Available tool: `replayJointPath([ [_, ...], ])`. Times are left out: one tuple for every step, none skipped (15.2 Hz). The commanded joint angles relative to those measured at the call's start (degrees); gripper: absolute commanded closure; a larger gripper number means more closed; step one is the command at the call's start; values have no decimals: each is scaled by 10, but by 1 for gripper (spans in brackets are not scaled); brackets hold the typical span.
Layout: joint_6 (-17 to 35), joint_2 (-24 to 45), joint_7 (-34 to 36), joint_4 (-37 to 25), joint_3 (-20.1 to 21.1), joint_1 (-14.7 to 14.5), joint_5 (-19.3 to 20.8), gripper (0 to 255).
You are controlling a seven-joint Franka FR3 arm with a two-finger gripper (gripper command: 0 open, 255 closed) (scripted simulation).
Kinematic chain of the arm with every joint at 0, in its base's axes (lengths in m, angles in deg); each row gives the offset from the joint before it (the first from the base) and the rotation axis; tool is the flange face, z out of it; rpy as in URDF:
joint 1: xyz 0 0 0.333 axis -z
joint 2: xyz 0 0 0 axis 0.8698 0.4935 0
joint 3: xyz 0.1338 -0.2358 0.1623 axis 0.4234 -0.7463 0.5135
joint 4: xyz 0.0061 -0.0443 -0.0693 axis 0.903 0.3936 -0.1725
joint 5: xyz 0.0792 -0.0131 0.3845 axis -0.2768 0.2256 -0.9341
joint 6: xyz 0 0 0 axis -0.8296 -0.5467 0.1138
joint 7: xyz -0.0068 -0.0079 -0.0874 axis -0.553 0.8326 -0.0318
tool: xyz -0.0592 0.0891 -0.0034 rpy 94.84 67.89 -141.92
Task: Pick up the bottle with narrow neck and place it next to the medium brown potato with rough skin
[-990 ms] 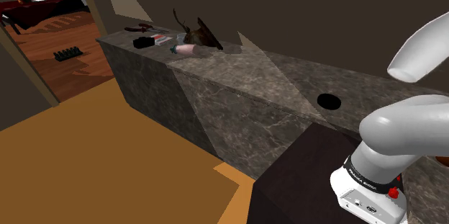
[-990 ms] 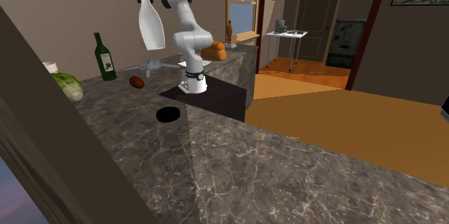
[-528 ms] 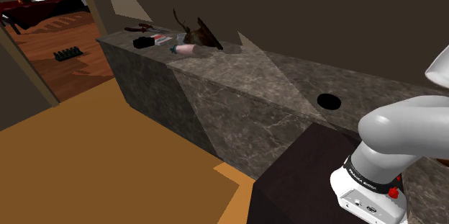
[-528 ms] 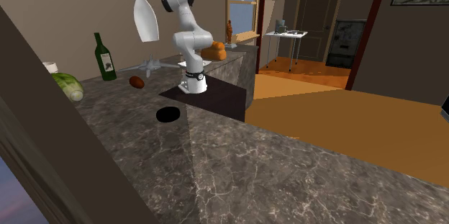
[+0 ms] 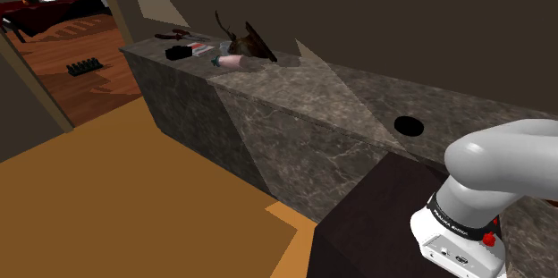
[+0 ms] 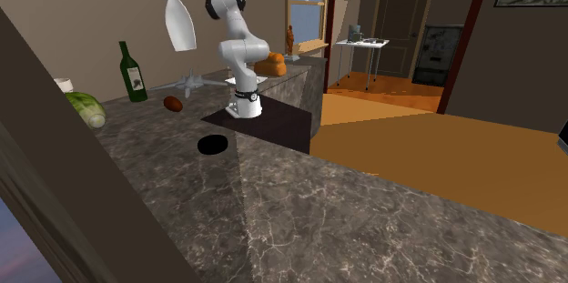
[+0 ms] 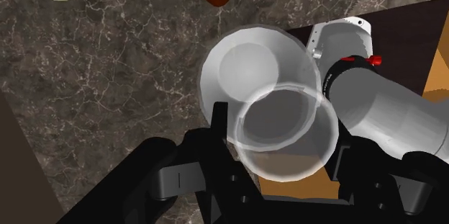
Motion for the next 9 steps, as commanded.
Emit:
replayJointPath([
  [7, -14, 4, 22, -1, 4, 2, 255],
  [12, -21, 6, 34, -2, 5, 3, 255],
  [16, -28, 9, 45, -3, 7, 4, 255],
  [21, -35, 11, 56, -5, 8, 6, 255],
  [25, -42, 13, 67, -6, 10, 7, 255],
  [29, -49, 15, 78, -7, 11, 8, 255],
  [33, -55, 17, 89, -9, 13, 10, 255],
  [37, -62, 18, 100, -11, 14, 11, 255],
  [41, -69, 20, 110, -12, 16, 13, 255],
])
